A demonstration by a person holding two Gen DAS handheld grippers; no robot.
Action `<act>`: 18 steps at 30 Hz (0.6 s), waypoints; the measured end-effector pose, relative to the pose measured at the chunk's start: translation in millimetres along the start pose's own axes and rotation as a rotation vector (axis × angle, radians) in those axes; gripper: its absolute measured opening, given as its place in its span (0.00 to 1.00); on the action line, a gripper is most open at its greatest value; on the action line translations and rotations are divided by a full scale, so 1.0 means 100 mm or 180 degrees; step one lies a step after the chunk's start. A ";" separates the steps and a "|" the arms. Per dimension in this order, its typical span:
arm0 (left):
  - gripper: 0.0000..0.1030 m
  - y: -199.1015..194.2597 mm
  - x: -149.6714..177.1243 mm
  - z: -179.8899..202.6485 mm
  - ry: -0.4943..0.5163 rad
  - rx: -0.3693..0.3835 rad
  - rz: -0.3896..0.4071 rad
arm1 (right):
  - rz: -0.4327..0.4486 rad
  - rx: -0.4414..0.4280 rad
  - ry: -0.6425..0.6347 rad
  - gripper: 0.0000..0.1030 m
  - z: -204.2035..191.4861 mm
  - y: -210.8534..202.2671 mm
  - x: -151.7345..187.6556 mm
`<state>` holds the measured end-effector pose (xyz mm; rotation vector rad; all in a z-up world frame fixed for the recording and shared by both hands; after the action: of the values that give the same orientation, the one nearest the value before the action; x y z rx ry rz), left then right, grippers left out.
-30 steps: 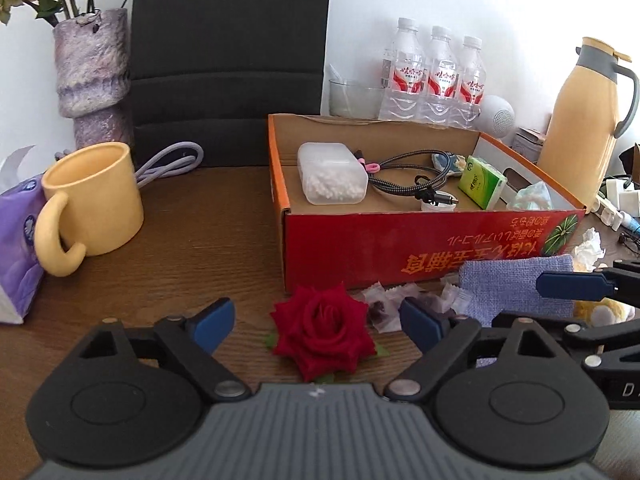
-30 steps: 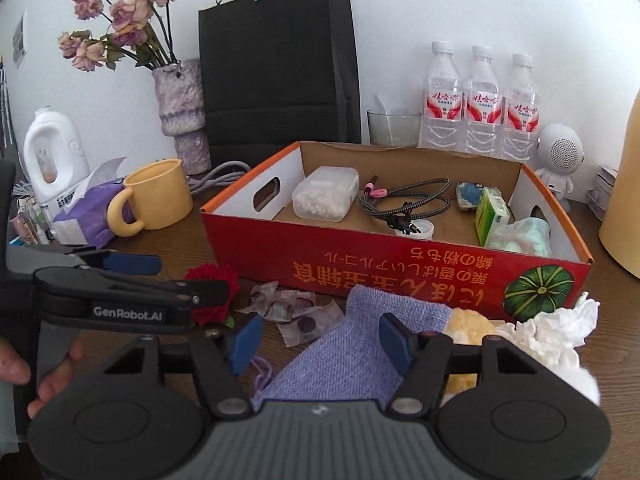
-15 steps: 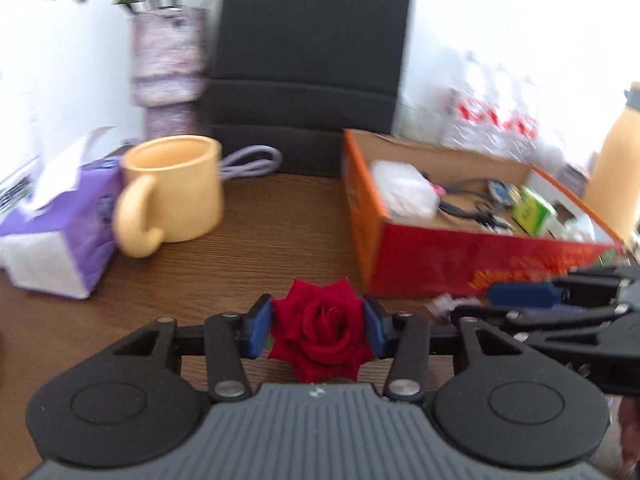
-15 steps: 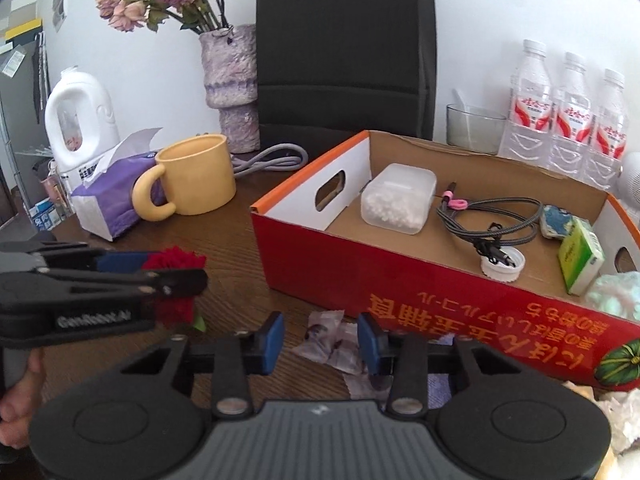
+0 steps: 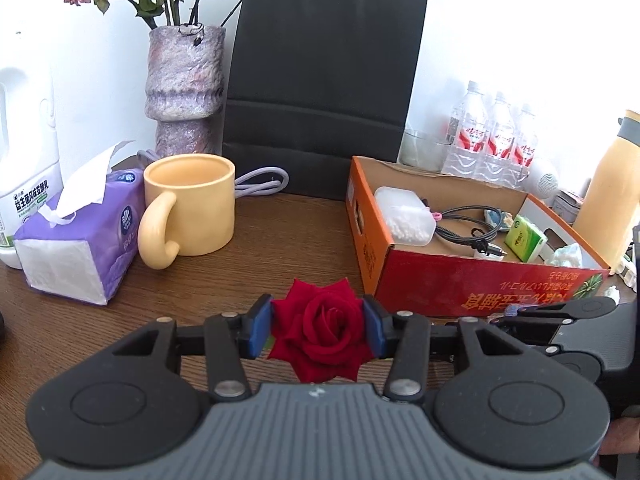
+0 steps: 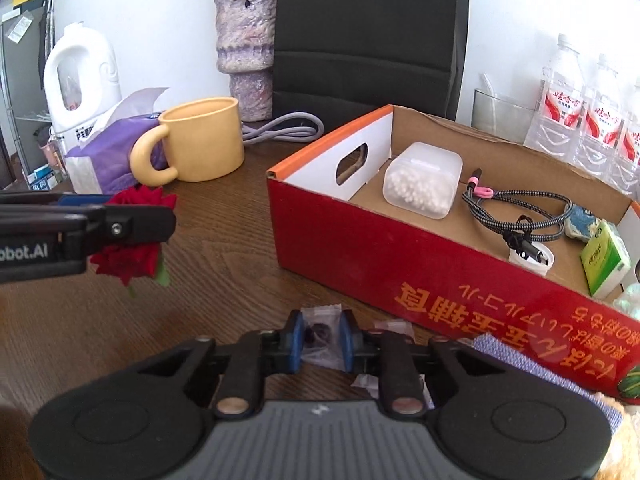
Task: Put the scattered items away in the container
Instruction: 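Grasp the red rose with the left gripper while the right grasps the clear wrapper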
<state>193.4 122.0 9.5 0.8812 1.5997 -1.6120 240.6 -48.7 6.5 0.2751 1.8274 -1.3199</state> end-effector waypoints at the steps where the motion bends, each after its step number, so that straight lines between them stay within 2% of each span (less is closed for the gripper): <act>1: 0.47 -0.02 0.00 0.01 -0.0004 0.0003 -0.0003 | 0.0003 0.0002 -0.0017 0.15 -0.01 -0.01 0.01; 4: 0.47 -0.14 0.00 0.06 0.0001 0.0016 0.0032 | 0.0085 0.0010 0.0027 0.14 -0.03 -0.14 -0.01; 9: 0.47 -0.45 0.01 0.21 0.0040 -0.0008 0.0136 | 0.0537 0.0167 0.0105 0.14 0.01 -0.81 -0.04; 14: 0.47 -0.81 0.12 0.59 0.0184 0.0055 0.0291 | 0.0741 0.0364 0.0444 0.14 0.25 -1.44 0.31; 18: 0.47 -1.05 0.34 0.97 0.0326 0.0153 0.0351 | 0.0881 0.0567 0.0665 0.14 0.41 -1.88 0.70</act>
<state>86.4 24.4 37.5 1.0739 1.5581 -1.5560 104.3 -182.2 78.9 0.7591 1.7646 -1.2953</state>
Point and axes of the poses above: each gripper's, at about its wrist camera, not at the fingertips, and y roughly the way its jaws point, z to its right, x to its underside, the point moved 8 cm from there along y, roughly the way its jaws point, and after that the axes turned 8 degrees about y, right-handed, at the moved point
